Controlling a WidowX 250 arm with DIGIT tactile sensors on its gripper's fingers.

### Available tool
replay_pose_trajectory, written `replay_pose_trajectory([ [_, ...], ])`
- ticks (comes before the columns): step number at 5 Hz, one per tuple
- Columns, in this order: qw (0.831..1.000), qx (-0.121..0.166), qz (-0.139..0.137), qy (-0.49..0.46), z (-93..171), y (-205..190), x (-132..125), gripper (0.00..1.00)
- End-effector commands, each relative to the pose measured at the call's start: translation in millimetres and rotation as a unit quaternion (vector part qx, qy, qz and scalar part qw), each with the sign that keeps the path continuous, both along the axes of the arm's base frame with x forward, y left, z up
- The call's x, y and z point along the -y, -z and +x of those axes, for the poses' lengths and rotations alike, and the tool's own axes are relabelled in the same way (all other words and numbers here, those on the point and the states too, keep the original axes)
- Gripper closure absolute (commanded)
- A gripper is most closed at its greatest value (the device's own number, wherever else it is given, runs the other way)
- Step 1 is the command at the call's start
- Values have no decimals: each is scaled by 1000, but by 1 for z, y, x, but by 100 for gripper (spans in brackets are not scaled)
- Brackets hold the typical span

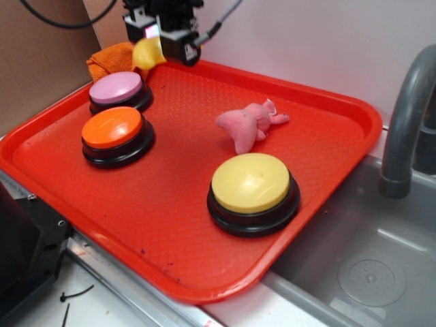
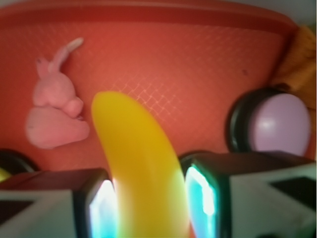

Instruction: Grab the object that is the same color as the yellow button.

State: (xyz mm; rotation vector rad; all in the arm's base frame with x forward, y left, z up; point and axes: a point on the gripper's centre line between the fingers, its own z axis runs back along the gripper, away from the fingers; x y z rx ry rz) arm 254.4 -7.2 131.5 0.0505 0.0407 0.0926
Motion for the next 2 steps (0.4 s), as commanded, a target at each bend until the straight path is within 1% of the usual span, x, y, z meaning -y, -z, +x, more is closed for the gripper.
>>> replay_pose_trajectory([
  [1,995,79,-29,-53,-12,-81,-20,100],
  [2,994,88,-37,-61,-12,-84,-23,100],
])
